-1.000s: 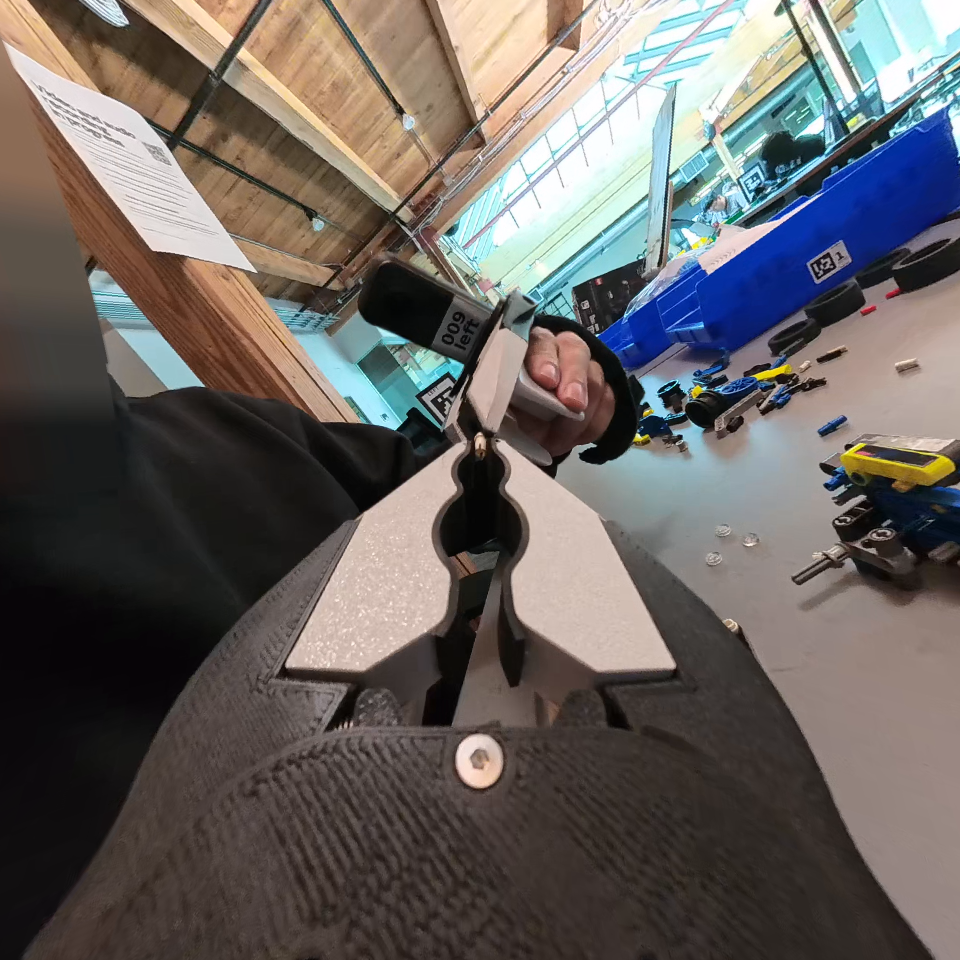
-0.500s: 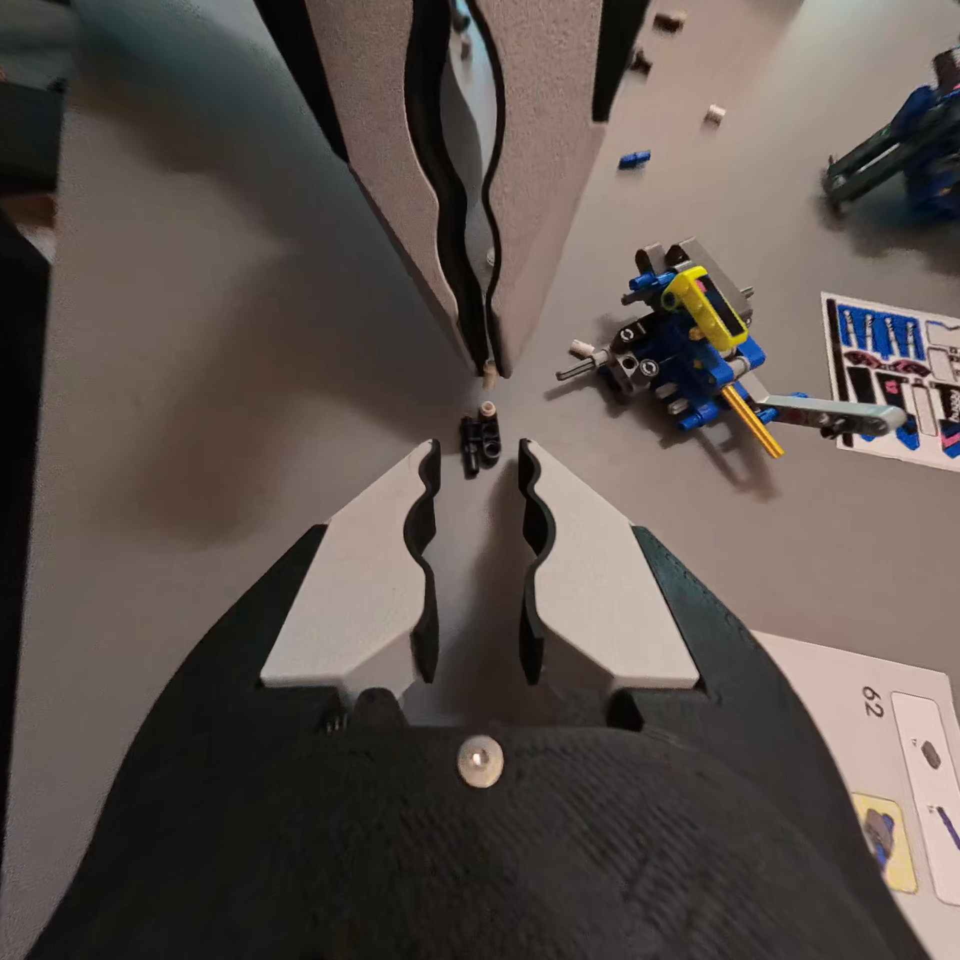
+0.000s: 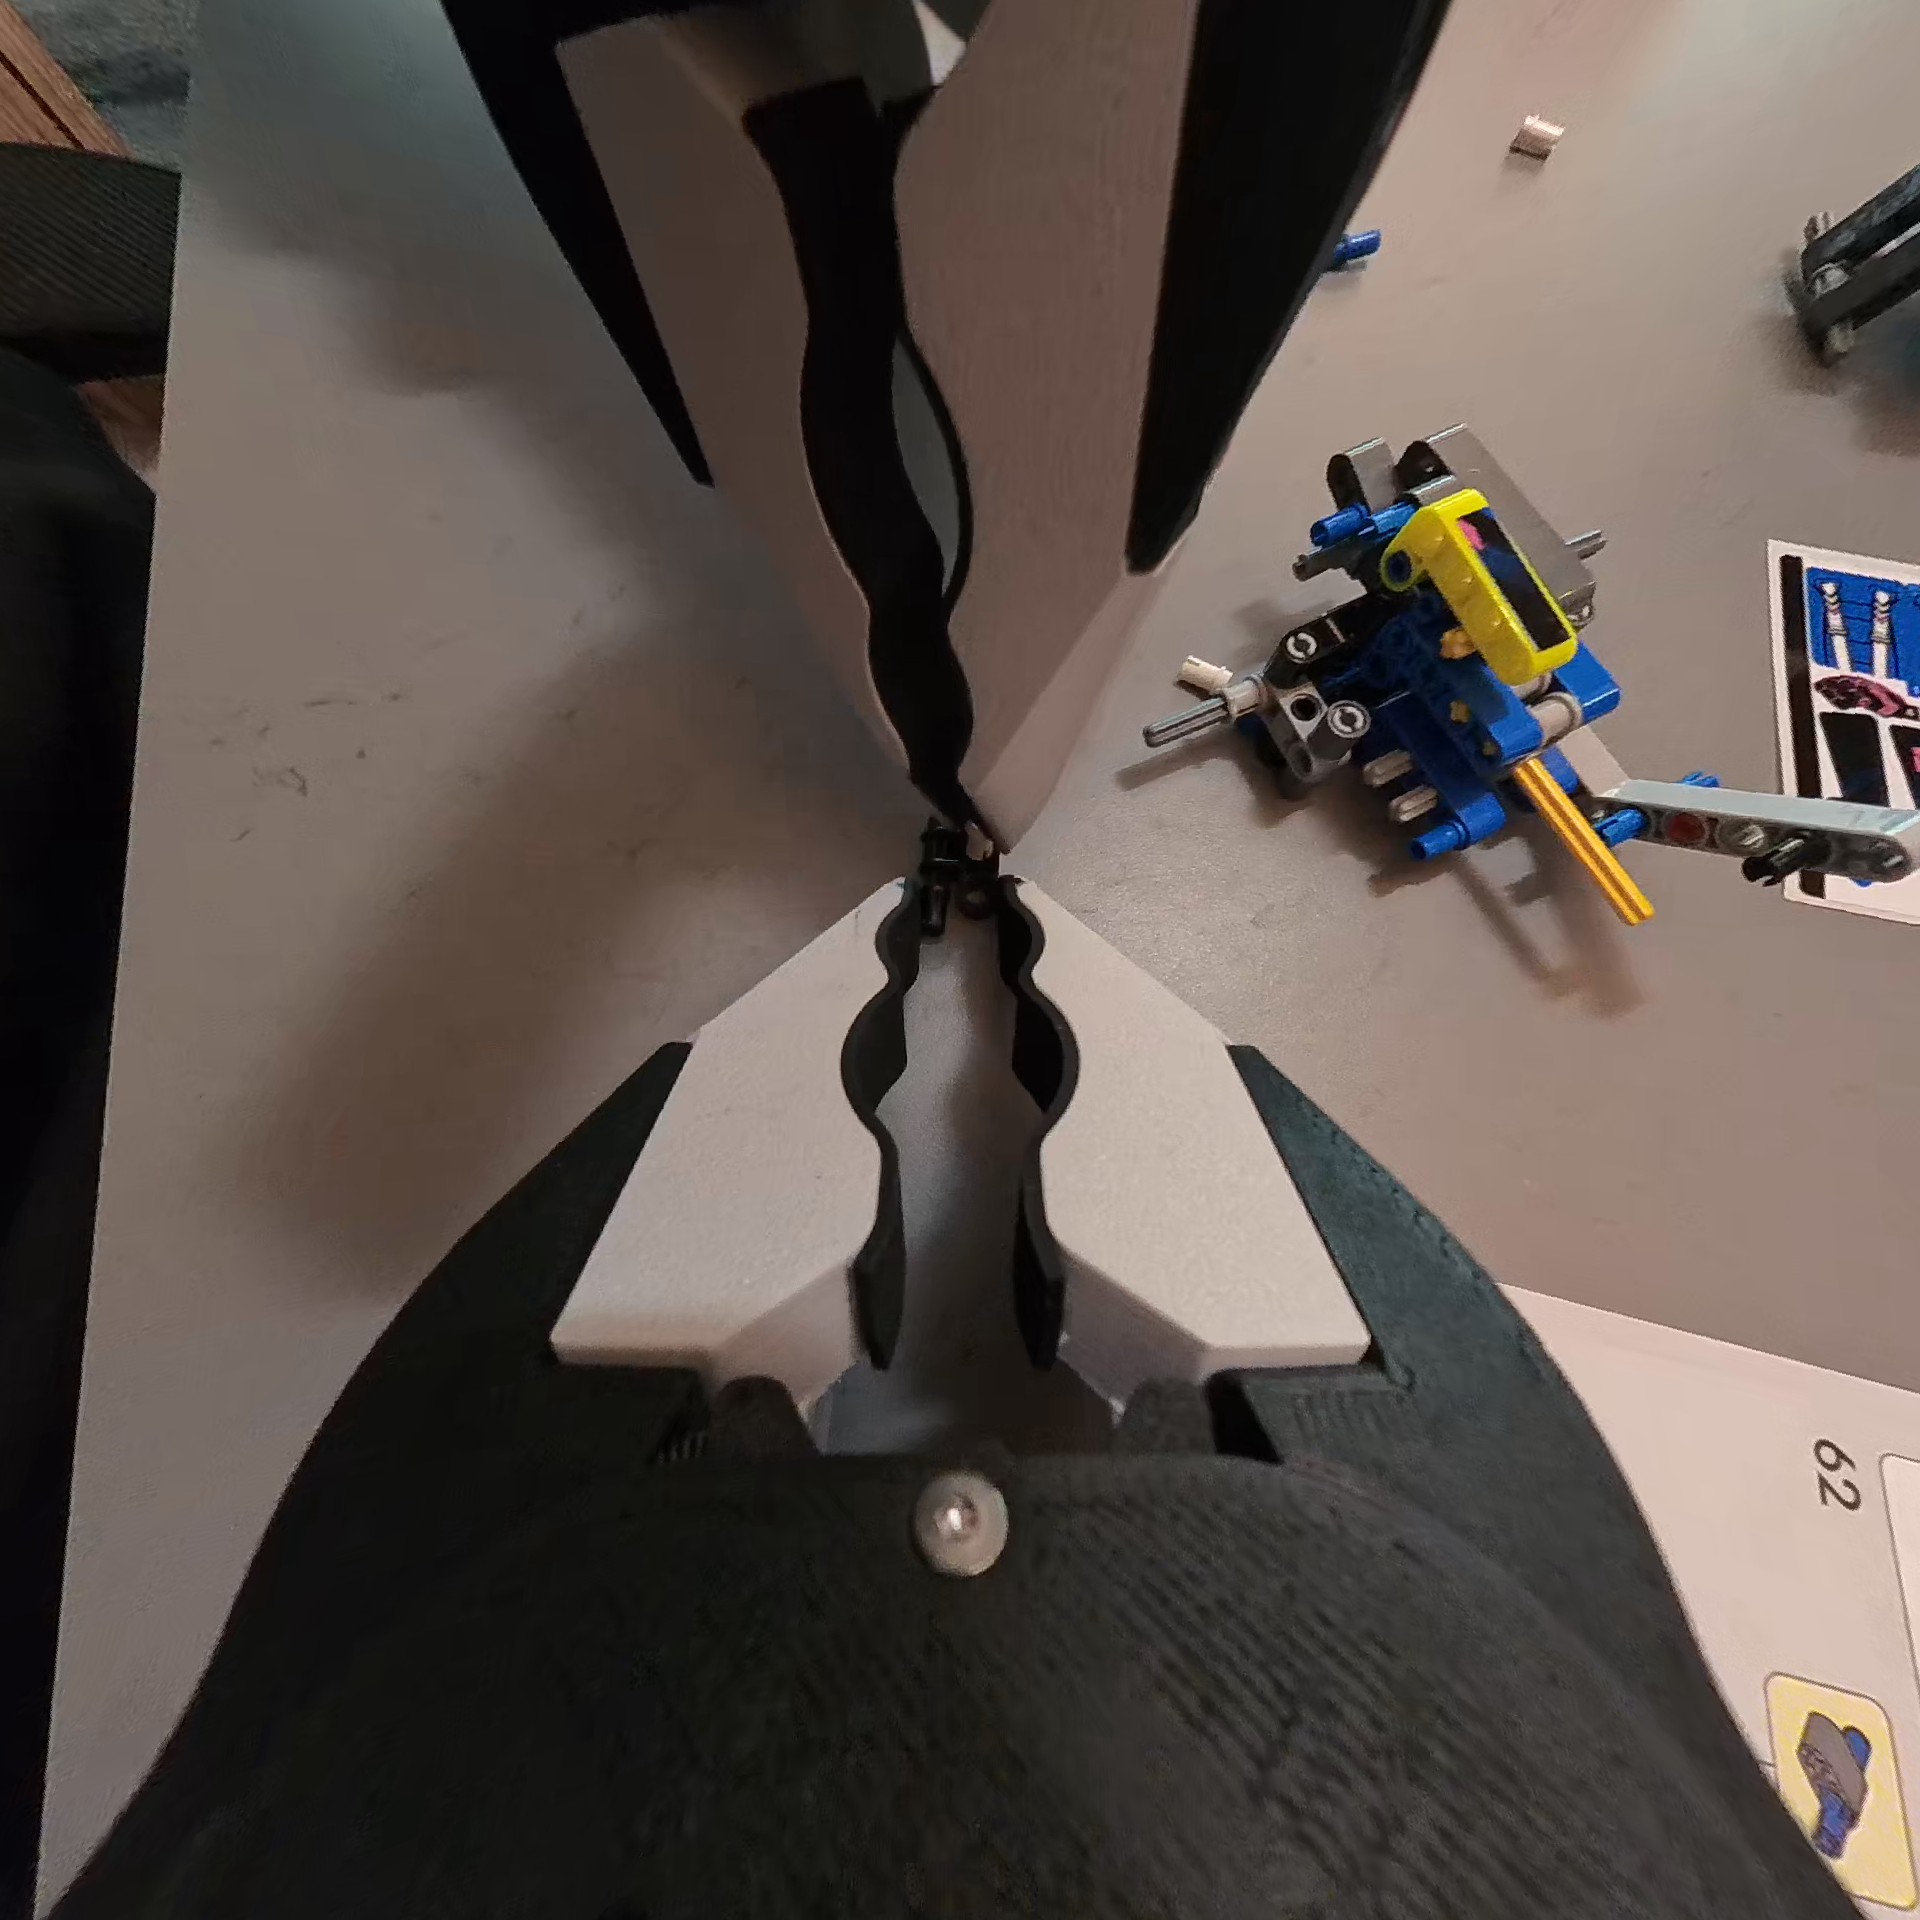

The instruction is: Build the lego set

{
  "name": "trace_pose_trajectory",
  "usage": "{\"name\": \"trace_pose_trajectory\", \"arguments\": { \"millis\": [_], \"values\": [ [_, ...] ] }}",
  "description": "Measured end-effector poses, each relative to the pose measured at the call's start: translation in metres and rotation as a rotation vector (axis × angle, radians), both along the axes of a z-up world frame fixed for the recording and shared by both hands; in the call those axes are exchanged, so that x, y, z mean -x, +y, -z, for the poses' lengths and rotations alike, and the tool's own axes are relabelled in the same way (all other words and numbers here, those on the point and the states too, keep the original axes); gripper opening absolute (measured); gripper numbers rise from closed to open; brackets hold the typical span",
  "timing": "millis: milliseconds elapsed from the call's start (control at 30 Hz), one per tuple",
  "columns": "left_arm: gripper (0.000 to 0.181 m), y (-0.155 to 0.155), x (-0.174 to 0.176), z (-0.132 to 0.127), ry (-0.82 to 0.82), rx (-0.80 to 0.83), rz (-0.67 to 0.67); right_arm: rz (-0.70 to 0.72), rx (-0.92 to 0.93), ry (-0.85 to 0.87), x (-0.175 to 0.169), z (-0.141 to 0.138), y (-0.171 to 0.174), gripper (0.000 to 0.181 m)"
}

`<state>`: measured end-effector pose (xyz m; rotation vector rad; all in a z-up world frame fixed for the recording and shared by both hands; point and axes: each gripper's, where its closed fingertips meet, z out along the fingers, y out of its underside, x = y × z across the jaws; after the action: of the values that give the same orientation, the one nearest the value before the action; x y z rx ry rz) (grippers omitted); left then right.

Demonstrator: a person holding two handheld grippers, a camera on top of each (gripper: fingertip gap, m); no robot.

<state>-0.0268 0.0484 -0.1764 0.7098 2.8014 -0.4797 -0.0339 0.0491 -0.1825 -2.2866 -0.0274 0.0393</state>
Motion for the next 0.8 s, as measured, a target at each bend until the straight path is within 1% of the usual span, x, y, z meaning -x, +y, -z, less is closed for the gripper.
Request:
{"name": "trace_pose_trajectory", "arguments": {
  "millis": [233, 433, 567, 800],
  "values": [
    [0.002, 0.0000, -0.0006, -0.0001, -0.084, -0.070, -0.005, 0.000, 0.000, 0.002, 0.0000, 0.0002, 0.0001, 0.013],
    [0.002, 0.0003, -0.0012, 0.0002, -0.132, -0.098, -0.063, 0.001, 0.000, 0.004, -0.0001, 0.0003, -0.0001, 0.013],
    [0.002, 0.0004, -0.0004, 0.0009, -0.040, -0.095, -0.153, 0.000, 0.000, 0.007, -0.0001, 0.0005, -0.0002, 0.013],
    [0.002, -0.0015, 0.0011, 0.0014, 0.114, -0.062, -0.246, 0.000, 0.001, 0.016, -0.0001, 0.0006, -0.0005, 0.013]
  ]
}}
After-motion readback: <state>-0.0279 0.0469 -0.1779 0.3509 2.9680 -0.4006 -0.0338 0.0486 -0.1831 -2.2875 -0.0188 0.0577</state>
